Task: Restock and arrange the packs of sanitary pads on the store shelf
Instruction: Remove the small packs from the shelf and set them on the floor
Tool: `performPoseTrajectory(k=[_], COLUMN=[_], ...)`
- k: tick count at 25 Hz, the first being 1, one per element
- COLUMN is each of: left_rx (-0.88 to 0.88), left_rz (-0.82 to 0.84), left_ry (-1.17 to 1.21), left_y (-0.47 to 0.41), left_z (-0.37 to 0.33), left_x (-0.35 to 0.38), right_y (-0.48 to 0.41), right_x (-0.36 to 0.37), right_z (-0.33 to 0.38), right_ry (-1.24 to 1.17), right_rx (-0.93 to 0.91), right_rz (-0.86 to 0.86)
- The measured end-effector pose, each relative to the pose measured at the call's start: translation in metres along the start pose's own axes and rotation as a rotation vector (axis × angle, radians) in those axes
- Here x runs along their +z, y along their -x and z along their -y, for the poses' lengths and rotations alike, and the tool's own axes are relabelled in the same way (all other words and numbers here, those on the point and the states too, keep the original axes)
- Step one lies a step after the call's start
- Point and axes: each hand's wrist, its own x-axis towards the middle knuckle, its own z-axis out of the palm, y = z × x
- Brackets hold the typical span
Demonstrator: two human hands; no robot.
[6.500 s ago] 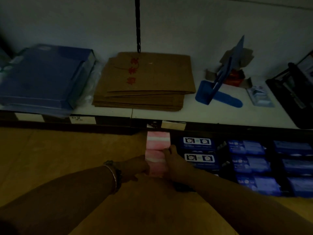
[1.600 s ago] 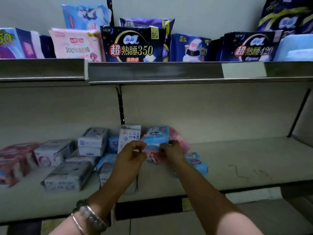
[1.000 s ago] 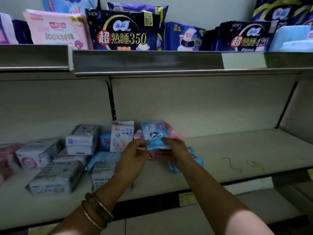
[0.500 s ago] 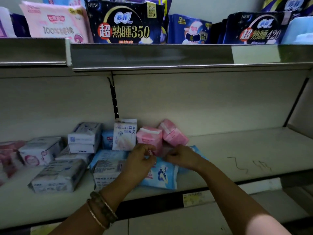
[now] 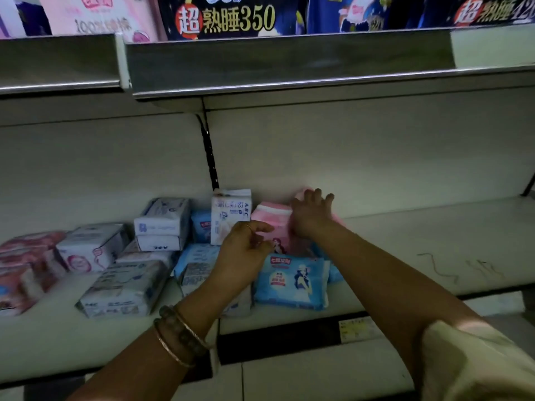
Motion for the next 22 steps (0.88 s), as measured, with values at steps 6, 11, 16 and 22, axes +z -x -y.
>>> performPoseTrajectory(k=[6,11,16,22], left_rx=[0.006,-0.026,-0.03,-0.04], left_rz=[-0.038,-0.017,-0.076,-0.149], left_ry=[-0.015,0.011,0.144,0.556], left_y=[-0.004,0.003,0.011,0.036], left_z=[0.016,0.011,-0.009,-0.036], left_x=[-0.002,0.02,0.045,0.051], right_y=[-0.01,0.007,0.042,0.103], right_x=[0.034,0.031,-0.026,-0.068], right_z=[-0.037,-0.077,-0.081,-0.083], right_ry=[-0.147,-0.426,-0.996,-1.762], right_rx=[0.061,0.145,-0.077,-0.344], right_rz=[-0.186,-0.268,-0.492,-0.216])
